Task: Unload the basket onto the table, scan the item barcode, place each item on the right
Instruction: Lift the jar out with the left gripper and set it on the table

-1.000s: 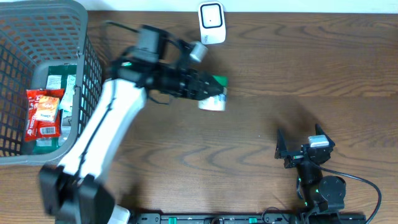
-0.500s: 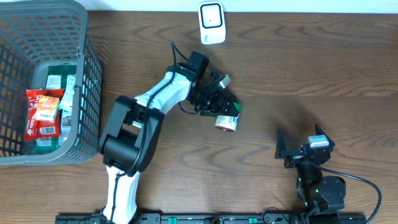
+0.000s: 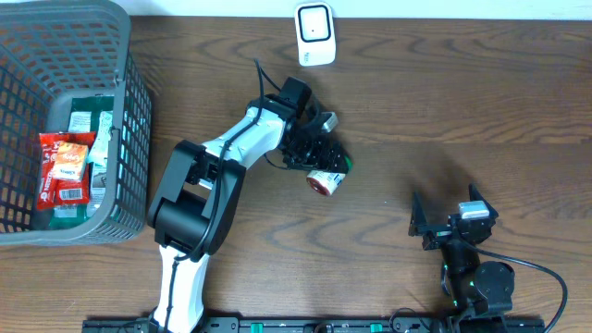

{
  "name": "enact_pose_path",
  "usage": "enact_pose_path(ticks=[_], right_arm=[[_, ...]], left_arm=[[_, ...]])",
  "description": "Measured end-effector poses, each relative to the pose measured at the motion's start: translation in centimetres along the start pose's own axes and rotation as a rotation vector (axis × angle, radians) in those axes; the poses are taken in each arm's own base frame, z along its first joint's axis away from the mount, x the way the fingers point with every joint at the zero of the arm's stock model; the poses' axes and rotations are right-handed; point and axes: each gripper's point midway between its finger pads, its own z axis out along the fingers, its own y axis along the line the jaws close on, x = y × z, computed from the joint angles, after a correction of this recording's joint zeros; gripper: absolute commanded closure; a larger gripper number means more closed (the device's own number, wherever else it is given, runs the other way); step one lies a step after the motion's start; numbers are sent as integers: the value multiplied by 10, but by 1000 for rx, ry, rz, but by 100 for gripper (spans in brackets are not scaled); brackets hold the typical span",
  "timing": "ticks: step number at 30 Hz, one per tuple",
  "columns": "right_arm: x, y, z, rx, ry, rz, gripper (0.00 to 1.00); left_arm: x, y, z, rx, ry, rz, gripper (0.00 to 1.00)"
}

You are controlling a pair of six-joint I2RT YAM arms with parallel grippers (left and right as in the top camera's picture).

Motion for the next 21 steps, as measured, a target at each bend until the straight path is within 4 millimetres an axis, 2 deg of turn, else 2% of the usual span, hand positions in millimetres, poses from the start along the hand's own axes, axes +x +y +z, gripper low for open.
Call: enact_pose_path(ticks=[6, 11, 14, 18, 21], right_arm=[[0, 0, 0, 0, 0, 0, 1], [0, 0, 0, 0, 0, 0, 1], [0, 0, 0, 0, 0, 0, 1], [0, 0, 0, 0, 0, 0, 1], [0, 0, 0, 0, 0, 0, 1]], left_arm=[[-11, 5, -10, -44, -49, 21, 6], [-25, 7, -33, -157, -131, 64, 6], [-35, 0, -54, -215, -198, 102, 6], [-46, -17, -96, -303, -314, 153, 6], [-48, -37, -133, -346, -399, 188, 6]])
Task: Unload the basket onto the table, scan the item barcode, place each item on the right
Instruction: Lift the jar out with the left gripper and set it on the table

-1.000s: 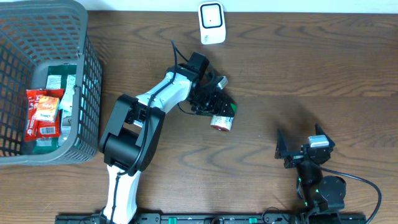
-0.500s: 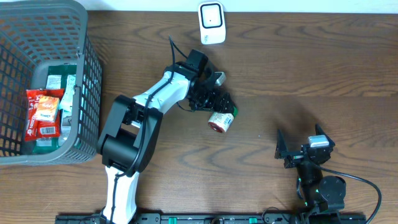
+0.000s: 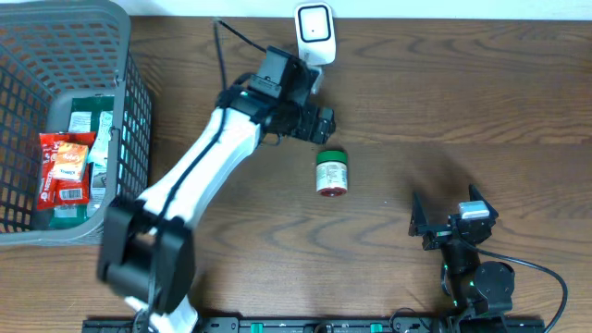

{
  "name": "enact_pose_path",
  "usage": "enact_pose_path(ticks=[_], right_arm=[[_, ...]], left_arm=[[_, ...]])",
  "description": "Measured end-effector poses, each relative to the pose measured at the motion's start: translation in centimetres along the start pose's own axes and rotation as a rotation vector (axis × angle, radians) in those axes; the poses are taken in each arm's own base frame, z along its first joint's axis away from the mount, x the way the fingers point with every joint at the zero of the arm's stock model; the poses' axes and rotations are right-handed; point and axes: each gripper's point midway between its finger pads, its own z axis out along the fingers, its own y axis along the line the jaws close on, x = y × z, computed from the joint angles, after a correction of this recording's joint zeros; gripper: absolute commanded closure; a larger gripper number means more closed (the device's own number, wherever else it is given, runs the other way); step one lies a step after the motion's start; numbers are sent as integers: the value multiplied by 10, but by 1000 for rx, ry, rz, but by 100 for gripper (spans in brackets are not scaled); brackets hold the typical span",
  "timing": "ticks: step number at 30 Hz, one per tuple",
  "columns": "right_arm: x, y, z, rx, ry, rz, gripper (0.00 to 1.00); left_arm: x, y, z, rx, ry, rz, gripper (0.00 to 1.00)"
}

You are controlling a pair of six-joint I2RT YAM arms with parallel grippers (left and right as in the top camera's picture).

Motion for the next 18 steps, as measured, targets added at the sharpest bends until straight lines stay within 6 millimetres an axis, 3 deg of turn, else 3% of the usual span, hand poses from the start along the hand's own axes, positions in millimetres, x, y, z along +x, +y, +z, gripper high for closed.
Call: enact_pose_path(ticks=[5, 8, 12, 14, 16, 18], right_arm=[[0, 0, 0, 0, -1, 0, 1], [0, 0, 0, 0, 0, 0, 1], [0, 0, 0, 0, 0, 0, 1], [0, 0, 0, 0, 0, 0, 1], [0, 0, 0, 0, 0, 0, 1], [0, 0, 0, 0, 0, 0, 1]], left_arm=[[-6, -9, -59, -56, -74, 16, 6], [7, 5, -104, -209, -79, 4, 5], [12, 38, -172, -423, -116, -47, 5], [8, 64, -221, -531, -191, -116, 5], [12, 103, -285, -675, -300, -230, 5], [23, 130, -315, -756, -341, -320, 5]])
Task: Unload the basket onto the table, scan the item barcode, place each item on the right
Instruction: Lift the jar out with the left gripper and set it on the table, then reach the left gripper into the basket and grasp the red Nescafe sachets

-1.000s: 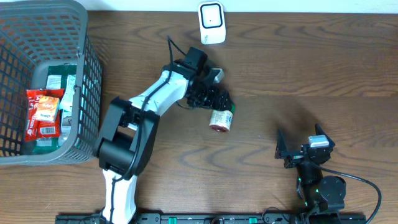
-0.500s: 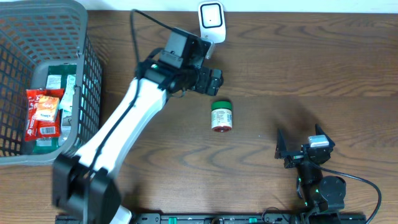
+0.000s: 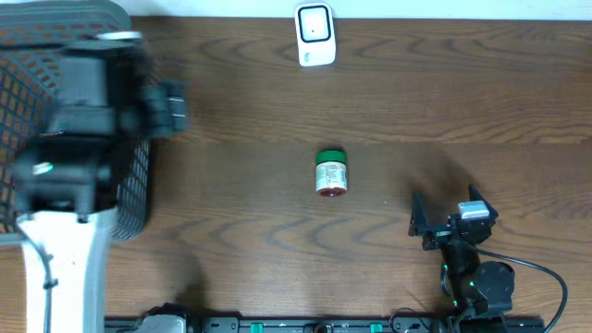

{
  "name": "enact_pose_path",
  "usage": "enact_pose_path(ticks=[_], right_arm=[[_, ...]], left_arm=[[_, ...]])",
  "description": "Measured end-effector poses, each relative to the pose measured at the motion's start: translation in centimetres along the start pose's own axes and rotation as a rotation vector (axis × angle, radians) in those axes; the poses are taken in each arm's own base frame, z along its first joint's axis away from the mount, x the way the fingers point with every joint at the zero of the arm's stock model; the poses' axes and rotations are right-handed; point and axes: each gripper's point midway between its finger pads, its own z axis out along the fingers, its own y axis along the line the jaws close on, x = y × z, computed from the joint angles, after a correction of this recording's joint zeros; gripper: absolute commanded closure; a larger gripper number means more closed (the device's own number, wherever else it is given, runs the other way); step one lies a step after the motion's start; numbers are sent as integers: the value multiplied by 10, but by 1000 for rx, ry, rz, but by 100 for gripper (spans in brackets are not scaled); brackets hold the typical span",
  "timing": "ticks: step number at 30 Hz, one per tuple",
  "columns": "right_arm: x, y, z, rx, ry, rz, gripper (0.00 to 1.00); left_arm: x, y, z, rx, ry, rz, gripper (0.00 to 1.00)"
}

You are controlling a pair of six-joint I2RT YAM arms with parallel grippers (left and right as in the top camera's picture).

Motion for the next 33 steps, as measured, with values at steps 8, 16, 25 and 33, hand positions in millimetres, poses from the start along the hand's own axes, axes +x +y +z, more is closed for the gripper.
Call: enact_pose_path(ticks=[8, 16, 25, 33], right_arm=[[0, 0, 0, 0, 0, 0, 1], [0, 0, 0, 0, 0, 0, 1], [0, 0, 0, 0, 0, 0, 1], [0, 0, 0, 0, 0, 0, 1]], left_arm=[[19, 160, 41, -370, 130, -241, 2], [80, 203, 127, -407, 447, -258, 2], [131, 199, 193, -316, 671, -157, 2], [164, 211, 224, -273, 754, -180, 2]])
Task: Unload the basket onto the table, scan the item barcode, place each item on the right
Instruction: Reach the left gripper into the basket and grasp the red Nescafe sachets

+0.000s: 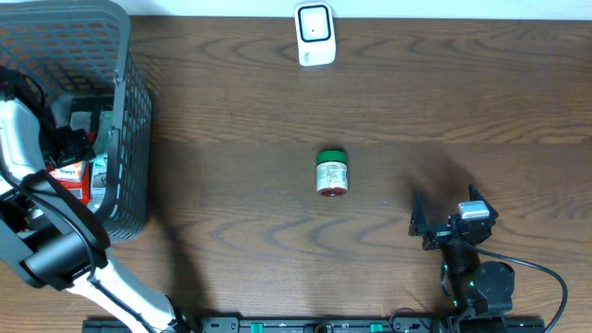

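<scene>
A small jar (330, 173) with a green lid and a white-and-red label lies on its side in the middle of the wooden table, nothing touching it. The white barcode scanner (314, 34) stands at the back edge, beyond the jar. My left gripper (71, 146) is down inside the grey basket (125, 111) at the far left, just above a red packet (76, 178); its fingers are lost among the dark parts and the basket's contents. My right gripper (446, 220) rests at the front right with its fingers spread and nothing between them.
The tall mesh basket holds green-and-white packets (92, 122) besides the red one. Its right wall stands between my left arm and the jar. The right arm's base and cable (481, 282) lie at the front edge.
My left arm has come down from above the basket's rim into the basket, its gripper now near the red packet. The jar, the scanner and the right arm have not moved.
My left gripper held the jar near the table's middle, below the scanner. Then the jar lay free on the table with the gripper up by the scanner. Then the arm was over the basket, and now it reaches inside it.
</scene>
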{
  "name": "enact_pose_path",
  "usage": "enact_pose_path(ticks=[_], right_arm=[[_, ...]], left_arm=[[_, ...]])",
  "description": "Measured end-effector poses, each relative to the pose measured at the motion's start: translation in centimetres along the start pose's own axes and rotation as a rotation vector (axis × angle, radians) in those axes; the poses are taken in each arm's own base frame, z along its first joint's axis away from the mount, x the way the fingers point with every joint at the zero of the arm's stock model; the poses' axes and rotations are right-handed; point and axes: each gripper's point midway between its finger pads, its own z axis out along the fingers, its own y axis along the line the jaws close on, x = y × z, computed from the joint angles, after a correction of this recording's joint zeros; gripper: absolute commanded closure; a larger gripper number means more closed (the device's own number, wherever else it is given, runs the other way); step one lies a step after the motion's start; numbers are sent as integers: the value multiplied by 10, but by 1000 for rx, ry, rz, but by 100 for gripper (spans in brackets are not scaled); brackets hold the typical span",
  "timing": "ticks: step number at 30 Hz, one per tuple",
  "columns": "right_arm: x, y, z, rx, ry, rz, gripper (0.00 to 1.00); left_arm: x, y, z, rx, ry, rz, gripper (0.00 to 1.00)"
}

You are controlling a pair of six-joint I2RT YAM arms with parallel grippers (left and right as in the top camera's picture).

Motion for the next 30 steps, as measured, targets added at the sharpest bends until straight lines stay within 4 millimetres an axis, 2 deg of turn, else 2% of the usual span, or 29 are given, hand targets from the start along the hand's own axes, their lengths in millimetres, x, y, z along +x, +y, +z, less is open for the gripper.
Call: enact_pose_path(ticks=[5, 12, 21, 26, 30], right_arm=[[0, 0, 0, 0, 0, 0, 1], [0, 0, 0, 0, 0, 0, 1], [0, 0, 0, 0, 0, 0, 1], [0, 0, 0, 0, 0, 0, 1], [0, 0, 0, 0, 0, 0, 1]], left_arm=[[4, -2, 27, 55, 48, -12, 2], [-2, -1, 34, 69, 23, -19, 2], [2, -4, 46, 67, 5, -23, 2], [0, -3, 47, 61, -5, -24, 25], [-1, -2, 47, 53, -10, -28, 33]])
